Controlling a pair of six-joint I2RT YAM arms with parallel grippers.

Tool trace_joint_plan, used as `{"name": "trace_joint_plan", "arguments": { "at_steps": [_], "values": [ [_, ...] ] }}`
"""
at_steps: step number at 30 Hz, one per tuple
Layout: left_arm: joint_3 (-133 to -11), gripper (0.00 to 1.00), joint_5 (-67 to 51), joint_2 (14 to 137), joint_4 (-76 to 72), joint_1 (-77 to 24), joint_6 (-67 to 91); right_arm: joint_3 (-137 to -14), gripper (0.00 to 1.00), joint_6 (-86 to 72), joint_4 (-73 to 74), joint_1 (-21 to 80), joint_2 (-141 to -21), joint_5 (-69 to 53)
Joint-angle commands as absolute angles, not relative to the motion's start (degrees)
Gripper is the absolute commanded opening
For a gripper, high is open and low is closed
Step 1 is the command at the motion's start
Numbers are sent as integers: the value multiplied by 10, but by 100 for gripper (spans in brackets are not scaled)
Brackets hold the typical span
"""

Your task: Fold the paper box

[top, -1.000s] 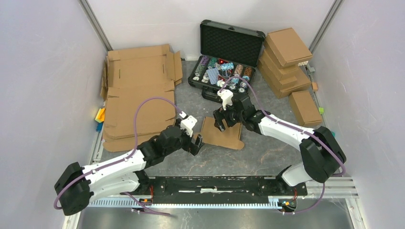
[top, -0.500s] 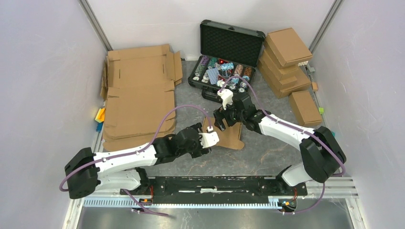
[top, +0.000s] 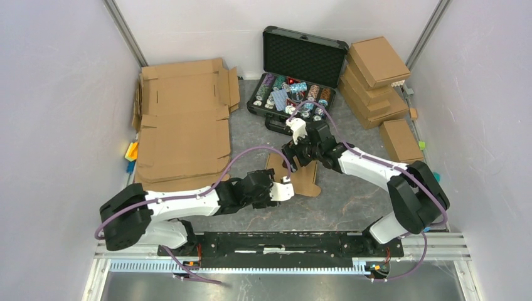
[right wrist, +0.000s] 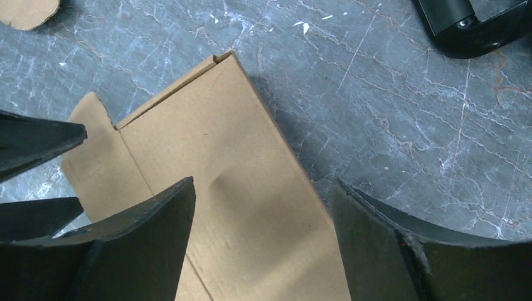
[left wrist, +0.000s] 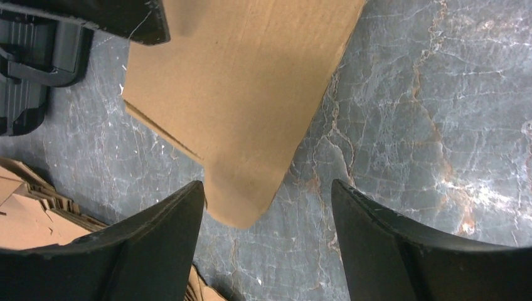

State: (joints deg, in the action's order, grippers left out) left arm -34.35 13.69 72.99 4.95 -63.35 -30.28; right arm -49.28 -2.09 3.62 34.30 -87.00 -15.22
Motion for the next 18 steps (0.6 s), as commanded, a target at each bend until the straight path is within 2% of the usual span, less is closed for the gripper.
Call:
{"name": "trace_joint_plan", "arguments": {
  "at_steps": [1,7,18],
  "values": [
    [-379,79,148,764,-12,-637,-333,-518,82,-17,28,331,-884,-175],
    [-385,68,125,794,-66,-638,-328,-506,75,-17,49,314,-878,-160],
    [-405,61,45,862,-144,-655,-330,-422,69,-29,61,303,-796,-92]
  ]
}}
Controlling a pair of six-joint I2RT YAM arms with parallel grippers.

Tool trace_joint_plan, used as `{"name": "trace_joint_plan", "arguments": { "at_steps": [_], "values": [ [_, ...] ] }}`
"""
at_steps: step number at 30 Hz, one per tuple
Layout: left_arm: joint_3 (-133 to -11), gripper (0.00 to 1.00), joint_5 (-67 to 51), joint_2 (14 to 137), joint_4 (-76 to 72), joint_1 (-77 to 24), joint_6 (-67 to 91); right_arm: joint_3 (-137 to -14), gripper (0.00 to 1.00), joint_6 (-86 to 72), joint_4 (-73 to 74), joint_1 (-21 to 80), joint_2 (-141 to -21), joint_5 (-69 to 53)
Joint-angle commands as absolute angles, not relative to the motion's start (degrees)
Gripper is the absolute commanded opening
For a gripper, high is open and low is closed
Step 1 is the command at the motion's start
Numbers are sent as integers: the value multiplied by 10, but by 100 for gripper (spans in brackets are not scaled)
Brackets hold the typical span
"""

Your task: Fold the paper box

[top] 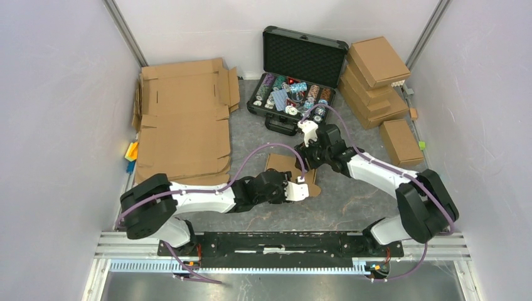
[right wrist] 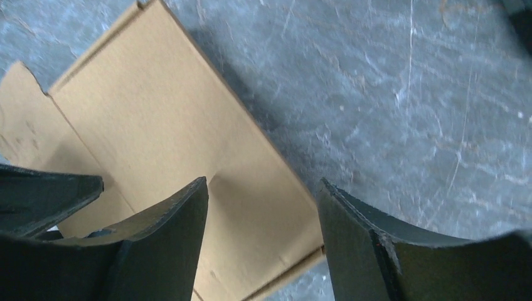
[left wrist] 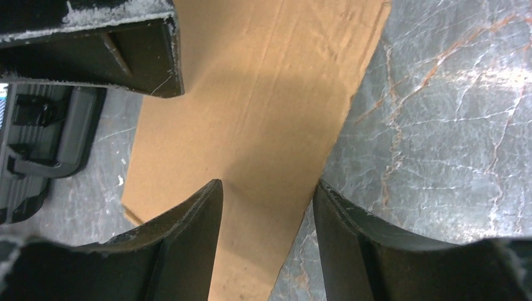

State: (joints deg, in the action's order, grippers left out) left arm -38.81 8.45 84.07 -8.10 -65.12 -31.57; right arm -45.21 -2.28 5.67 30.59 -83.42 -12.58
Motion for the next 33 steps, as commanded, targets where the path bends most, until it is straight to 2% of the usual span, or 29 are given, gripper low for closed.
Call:
{"name": "trace_joint_plan", "arguments": {
  "at_steps": [1,9,13,17,22,25,28,33],
  "values": [
    [-406,61,38,866,-151,-654,-330,-413,68,-31,64,303,-788,-85],
    [-434,56,-20,900,-178,-654,-336,-372,58,-54,86,284,-717,-42],
    [-444,57,-47,911,-202,-655,-322,-360,57,-58,104,272,-673,-11],
    [-426,67,-48,872,-210,-655,-299,-373,66,-60,109,271,-660,-29],
    [-403,80,-36,790,-121,-653,-262,-399,76,-60,86,271,-685,-104],
    [-369,82,-10,724,-104,-639,-196,-419,77,-58,72,280,-710,-137],
    [-349,80,22,680,-86,-600,-107,-443,79,-50,68,300,-742,-134],
    [-317,79,35,641,-65,-575,-52,-474,84,-45,59,312,-791,-130]
  ]
}}
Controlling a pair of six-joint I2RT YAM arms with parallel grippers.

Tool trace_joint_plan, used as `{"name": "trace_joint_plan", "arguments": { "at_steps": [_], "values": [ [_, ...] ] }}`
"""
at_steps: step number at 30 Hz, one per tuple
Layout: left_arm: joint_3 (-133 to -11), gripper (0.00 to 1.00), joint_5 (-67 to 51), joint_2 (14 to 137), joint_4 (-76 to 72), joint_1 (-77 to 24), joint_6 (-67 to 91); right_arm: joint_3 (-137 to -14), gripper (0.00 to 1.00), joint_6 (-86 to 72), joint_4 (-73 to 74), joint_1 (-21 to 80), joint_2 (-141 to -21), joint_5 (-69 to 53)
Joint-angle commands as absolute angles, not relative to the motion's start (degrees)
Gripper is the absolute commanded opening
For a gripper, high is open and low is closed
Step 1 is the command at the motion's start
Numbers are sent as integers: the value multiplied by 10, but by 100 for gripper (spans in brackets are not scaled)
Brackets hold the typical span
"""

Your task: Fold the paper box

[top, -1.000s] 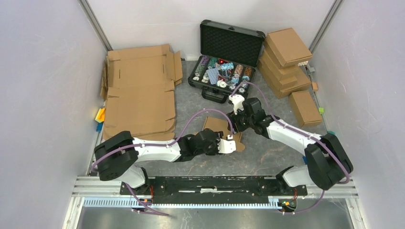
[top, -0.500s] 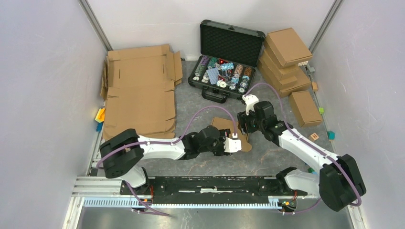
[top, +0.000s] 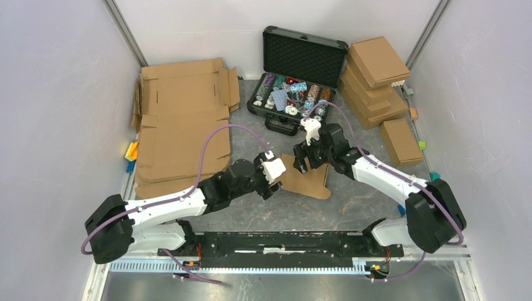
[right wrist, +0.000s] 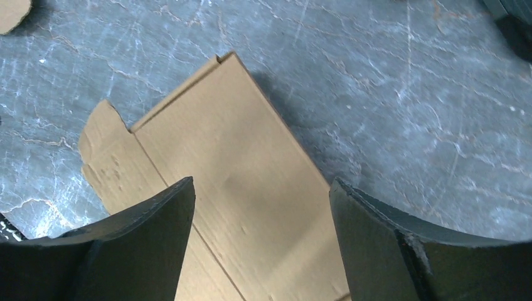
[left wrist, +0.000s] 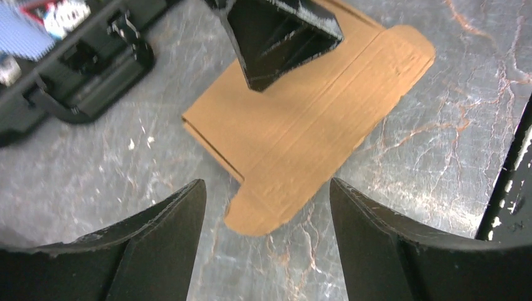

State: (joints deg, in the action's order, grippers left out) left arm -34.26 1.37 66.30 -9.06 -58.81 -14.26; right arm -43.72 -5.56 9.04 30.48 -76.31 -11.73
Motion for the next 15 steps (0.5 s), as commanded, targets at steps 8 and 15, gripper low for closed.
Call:
{"name": "trace_joint_plan", "arguments": {
  "at_steps": [8,15],
  "values": [
    [-280,79,19,653,-77,-555,-65,-513,84,-34,53,319,-860,-155],
    [-277,81,9,689,-114,-561,-154,-508,83,-33,45,319,-866,-162]
  ]
}}
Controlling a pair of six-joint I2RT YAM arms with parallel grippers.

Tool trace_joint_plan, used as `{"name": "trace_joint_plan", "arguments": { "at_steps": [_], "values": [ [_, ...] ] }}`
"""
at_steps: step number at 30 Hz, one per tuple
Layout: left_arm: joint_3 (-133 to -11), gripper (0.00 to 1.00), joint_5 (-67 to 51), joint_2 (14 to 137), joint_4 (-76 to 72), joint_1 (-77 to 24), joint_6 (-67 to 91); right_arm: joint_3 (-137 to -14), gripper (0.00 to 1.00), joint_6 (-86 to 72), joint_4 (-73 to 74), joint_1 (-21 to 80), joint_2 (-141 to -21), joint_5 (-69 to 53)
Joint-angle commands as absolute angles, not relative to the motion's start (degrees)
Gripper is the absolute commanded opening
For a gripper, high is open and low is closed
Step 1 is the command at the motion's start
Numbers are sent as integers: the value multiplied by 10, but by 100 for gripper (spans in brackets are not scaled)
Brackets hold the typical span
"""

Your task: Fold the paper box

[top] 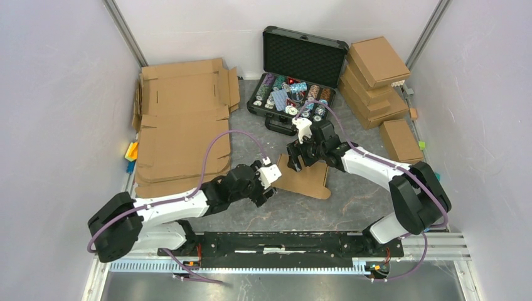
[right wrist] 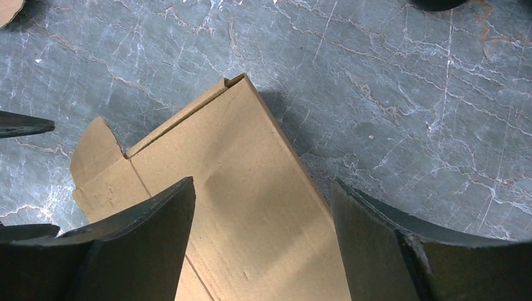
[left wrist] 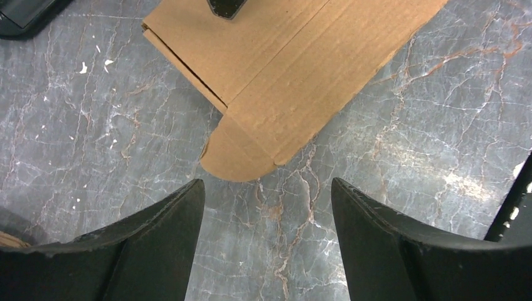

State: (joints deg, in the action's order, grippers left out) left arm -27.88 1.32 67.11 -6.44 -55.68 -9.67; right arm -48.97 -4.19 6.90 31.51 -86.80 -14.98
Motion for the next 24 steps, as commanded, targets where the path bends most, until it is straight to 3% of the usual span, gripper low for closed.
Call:
{"name": "trace_joint_plan", "arguments": {
  "at_steps": [1,10,18,24],
  "values": [
    [-276,82,19,698,-128,-562,-159,-508,83,-33,45,319,-866,-162],
    [-253,77,63,751,-227,-561,-178,-504,81,-33,41,319,-867,-163],
    [-246,72,65,771,-288,-562,-186,-486,72,-33,46,318,-871,-159],
    [-254,52,31,784,-289,-562,-182,-476,64,-38,44,318,-869,-155]
  ]
}}
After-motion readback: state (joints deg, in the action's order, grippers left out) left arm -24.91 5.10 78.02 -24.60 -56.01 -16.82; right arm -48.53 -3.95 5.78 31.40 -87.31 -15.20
